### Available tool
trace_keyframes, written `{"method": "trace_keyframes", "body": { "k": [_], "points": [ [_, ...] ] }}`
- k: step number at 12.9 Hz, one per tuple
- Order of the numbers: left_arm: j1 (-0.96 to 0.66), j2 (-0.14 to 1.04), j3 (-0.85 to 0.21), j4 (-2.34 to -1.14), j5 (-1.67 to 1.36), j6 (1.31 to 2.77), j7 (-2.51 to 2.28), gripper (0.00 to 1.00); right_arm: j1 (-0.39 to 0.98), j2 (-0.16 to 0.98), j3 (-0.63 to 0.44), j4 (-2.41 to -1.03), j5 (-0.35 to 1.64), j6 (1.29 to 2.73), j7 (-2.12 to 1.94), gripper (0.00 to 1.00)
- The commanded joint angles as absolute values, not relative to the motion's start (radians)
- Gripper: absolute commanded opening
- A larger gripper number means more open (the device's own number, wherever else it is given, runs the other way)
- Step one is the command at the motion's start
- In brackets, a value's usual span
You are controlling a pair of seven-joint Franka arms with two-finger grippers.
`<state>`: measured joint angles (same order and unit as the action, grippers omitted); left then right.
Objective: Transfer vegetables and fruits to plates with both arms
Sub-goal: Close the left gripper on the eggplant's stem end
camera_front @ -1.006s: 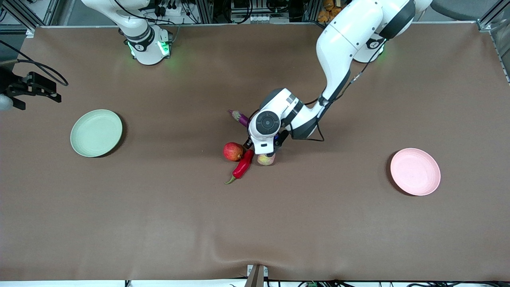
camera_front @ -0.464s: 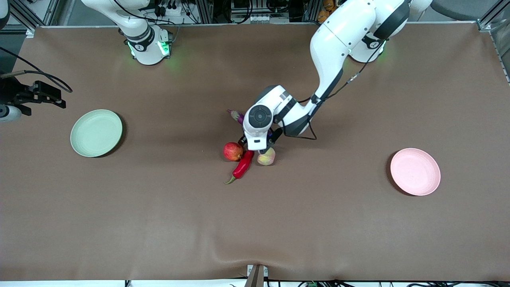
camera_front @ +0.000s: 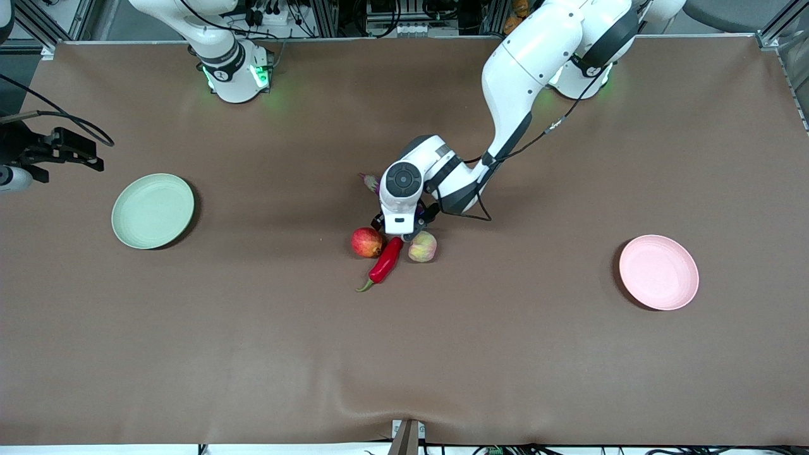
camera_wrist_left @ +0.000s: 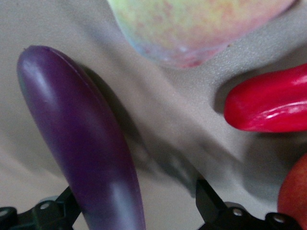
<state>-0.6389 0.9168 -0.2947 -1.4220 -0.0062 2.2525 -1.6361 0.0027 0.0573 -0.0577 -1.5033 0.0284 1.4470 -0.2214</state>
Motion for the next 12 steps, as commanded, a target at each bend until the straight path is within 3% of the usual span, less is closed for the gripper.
{"method": "trace_keyframes", "body": {
  "k": [1,4,8,12],
  "points": [
    [-0.643,0.922,-0.288,-1.411,0.018,2.253,-1.634,0.52,0.009,0.064,-0.055,-1.483,0.058,1.408,-0.120,1.00],
    [-0.638,0.917,-0.290,-1.410,0.015,2.253,-1.566,0.00,0.025,0.064,-0.055,-1.485,0.067,1.399,-0.088,1.00],
    [-0.623,0.902,-0.290,-1.401,0.000,2.234,-1.552,0.00,0.028,0.064,-0.054,-1.485,0.103,1.355,0.011,1.00],
    [-0.594,0.844,-0.299,-1.393,0.000,2.097,-1.555,0.00,0.034,0.064,-0.054,-1.485,0.107,1.350,0.021,1.00]
  ]
}}
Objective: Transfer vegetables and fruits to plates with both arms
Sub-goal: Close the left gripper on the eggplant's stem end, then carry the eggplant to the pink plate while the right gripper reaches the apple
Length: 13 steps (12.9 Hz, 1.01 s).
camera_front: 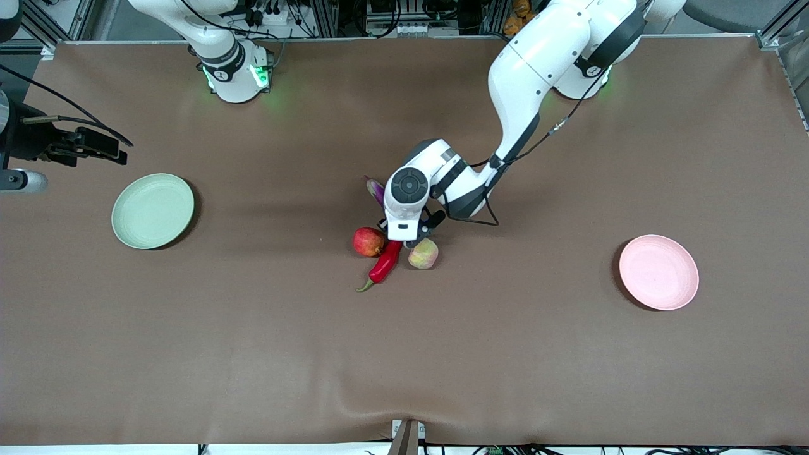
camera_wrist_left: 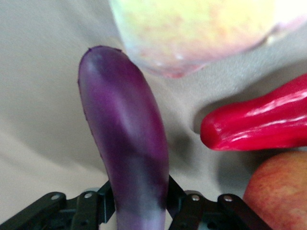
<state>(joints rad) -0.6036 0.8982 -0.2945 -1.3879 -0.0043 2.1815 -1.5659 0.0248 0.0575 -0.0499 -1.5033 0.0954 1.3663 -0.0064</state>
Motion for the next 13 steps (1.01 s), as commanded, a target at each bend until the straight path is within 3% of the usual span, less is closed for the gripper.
{"method": "trace_keyframes", "body": {
  "k": [1,8,13],
  "points": [
    [-0.578,0.821,-0.307,-1.372,-0.003,2.047,-1.565,0.00,0.034,0.064,-0.054,-1.485,0.107,1.341,0.021,1.00],
    [-0.491,0.649,-0.299,-1.356,-0.071,1.823,-1.418,0.00,0.052,0.064,-0.054,-1.486,0.130,1.338,0.058,1.00],
    [-0.286,0.546,-0.296,-1.356,-0.067,1.674,-0.980,0.00,0.224,0.110,-0.054,-1.486,0.179,1.428,0.343,1.00]
  ]
}}
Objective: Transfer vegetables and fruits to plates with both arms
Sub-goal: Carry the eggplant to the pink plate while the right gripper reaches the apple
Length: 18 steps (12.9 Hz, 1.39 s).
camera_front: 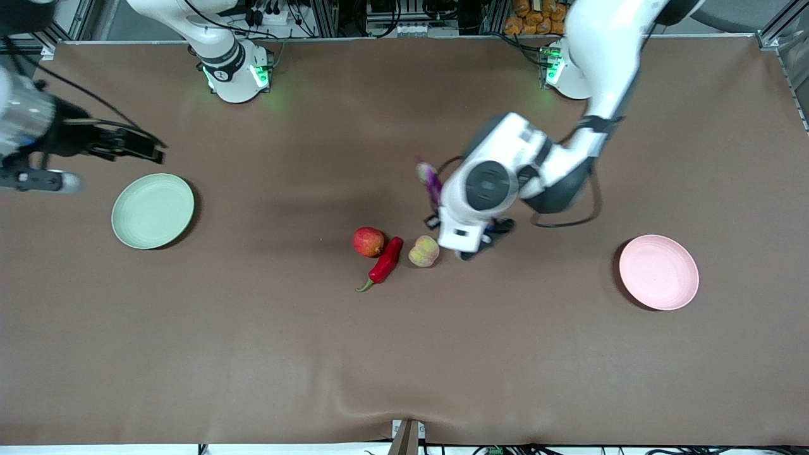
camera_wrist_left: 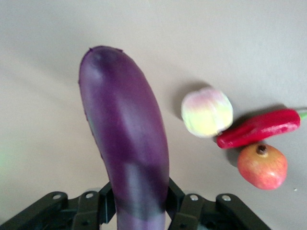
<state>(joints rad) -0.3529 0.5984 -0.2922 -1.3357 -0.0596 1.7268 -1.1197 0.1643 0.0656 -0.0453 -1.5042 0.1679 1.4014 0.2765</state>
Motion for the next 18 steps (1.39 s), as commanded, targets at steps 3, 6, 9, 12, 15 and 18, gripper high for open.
{"method": "trace_keyframes", "body": {
  "k": [3,6,9,12,15,18],
  "points": [
    [-0.187,0.535,-0.295,-1.355,0.013,1.618,-0.745,0.00,0.322,0.179,-0.054,-1.491,0.183,1.503,0.474,1.00],
    [-0.108,0.526,-0.296,-1.356,0.130,1.618,-0.568,0.00,0.447,0.309,-0.054,-1.491,0.183,1.665,0.677,1.00],
    [-0.080,0.563,-0.273,-1.353,0.190,1.634,-0.404,0.00,0.541,0.449,-0.054,-1.491,0.187,1.849,0.888,1.00],
    [-0.080,0.595,-0.226,-1.350,0.215,1.693,-0.307,0.00,0.592,0.553,-0.054,-1.496,0.239,1.969,0.998,1.00],
    [-0.075,0.612,-0.195,-1.353,0.216,1.713,-0.259,0.00,0.588,0.566,-0.054,-1.599,0.273,2.098,1.023,1.00],
    [-0.077,0.626,-0.181,-1.351,0.216,1.744,-0.261,0.00,0.591,0.566,-0.054,-1.699,0.299,2.245,1.074,1.00]
  ]
}}
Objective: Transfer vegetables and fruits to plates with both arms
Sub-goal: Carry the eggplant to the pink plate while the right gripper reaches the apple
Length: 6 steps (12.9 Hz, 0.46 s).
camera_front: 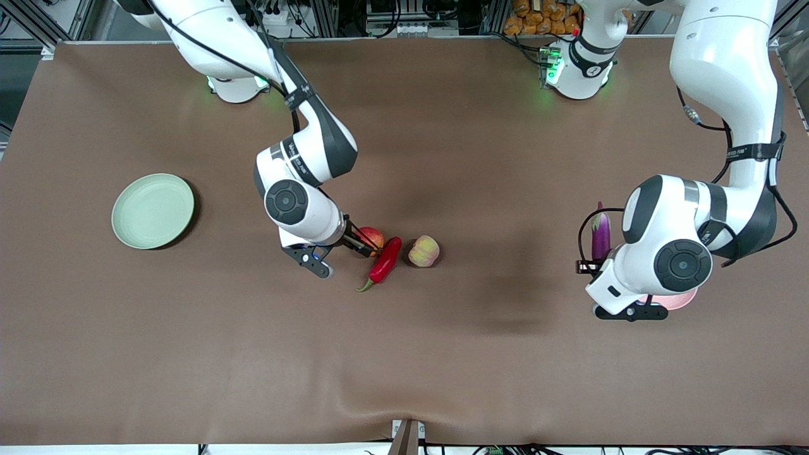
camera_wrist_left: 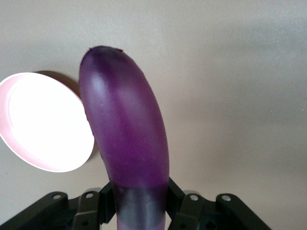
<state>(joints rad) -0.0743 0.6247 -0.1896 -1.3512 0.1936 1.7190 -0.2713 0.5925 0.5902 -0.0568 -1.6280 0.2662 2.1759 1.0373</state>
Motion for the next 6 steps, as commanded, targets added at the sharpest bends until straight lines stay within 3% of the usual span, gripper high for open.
{"method": "trace_keyframes", "body": {
  "k": [1,6],
  "points": [
    [-0.077,0.630,-0.178,-1.351,0.218,1.762,-0.261,0.00,0.591,0.566,-0.054,-1.721,0.301,2.264,1.074,1.00],
    [-0.048,0.635,-0.178,-1.355,0.215,1.773,-0.227,0.00,0.607,0.577,-0.048,-1.766,0.416,2.376,1.069,1.00]
  ]
}}
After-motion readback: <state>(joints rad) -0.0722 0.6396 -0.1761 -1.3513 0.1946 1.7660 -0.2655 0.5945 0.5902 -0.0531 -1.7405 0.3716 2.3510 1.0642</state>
